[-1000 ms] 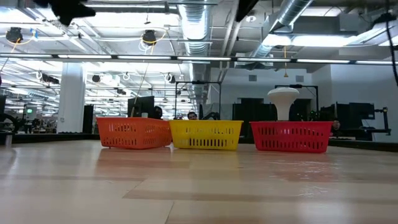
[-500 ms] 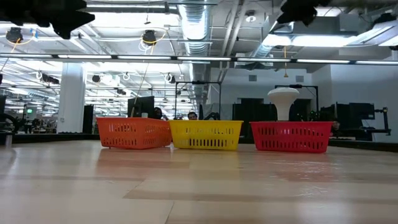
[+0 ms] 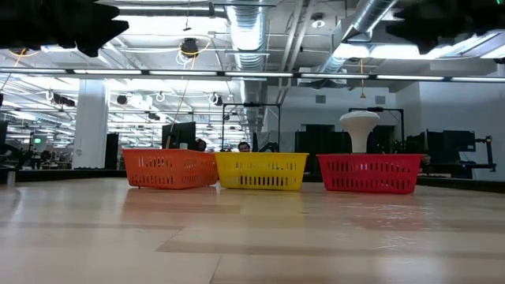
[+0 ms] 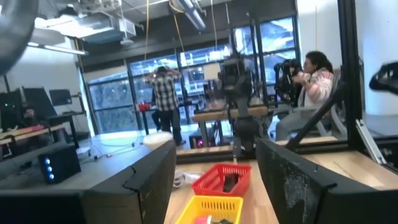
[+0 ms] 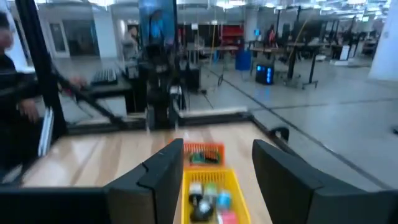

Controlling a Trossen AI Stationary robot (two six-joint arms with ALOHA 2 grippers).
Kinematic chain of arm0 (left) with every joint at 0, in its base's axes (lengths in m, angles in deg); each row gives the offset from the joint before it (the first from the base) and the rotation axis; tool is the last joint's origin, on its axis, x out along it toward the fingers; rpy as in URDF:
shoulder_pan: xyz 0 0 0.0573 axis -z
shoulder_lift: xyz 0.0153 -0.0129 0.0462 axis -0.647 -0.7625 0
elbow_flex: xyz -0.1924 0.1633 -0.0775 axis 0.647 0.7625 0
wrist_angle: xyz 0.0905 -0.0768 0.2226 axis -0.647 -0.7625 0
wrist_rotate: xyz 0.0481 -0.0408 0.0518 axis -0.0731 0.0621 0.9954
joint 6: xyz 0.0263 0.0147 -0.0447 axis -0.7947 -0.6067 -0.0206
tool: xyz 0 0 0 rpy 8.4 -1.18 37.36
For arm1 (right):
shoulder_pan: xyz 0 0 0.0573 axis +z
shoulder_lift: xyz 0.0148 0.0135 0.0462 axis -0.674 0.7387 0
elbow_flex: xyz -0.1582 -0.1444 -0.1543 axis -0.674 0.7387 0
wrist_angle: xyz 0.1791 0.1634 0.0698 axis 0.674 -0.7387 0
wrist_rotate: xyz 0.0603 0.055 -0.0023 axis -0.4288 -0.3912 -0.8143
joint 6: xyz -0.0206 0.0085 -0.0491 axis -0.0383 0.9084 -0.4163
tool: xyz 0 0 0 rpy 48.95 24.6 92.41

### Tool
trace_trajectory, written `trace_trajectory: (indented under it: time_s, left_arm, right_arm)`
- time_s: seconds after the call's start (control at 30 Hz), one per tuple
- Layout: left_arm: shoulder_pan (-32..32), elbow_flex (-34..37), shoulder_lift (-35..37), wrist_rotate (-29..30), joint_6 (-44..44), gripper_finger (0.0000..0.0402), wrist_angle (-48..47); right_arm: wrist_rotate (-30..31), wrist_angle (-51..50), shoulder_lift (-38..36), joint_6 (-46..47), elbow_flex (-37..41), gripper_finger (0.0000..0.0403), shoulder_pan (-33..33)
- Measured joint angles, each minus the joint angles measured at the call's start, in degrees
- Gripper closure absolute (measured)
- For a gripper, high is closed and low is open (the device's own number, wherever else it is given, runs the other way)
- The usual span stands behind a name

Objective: Pick & Place Office items
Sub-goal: Return to Home Position

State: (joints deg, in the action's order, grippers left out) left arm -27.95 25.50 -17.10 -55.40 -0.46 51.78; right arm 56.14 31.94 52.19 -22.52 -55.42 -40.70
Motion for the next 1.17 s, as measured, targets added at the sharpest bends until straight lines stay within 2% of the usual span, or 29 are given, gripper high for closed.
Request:
trace_trajectory:
  time_s: [0.23,0.53,0.73,1.17]
  left_arm:
    - [0.00,5.27,0.02,0.06,-0.15,0.0184,5.96]
    - [-0.11,5.26,-0.76,-0.13,-0.09,0.0184,7.58]
    - [-0.11,5.26,-2.34,-0.13,0.00,0.0184,7.55]
    - [-0.11,5.26,-5.47,0.00,0.07,0.0184,8.07]
  right_arm:
    - [-0.33,-1.49,-15.92,-0.29,9.00,0.0220,1.18]
    - [-0.32,-0.23,-14.75,1.32,16.49,0.0221,2.00]
    - [-2.60,6.58,-15.41,1.95,20.70,0.0227,2.00]
    - [-2.88,7.26,-13.66,1.49,21.21,0.0233,1.96]
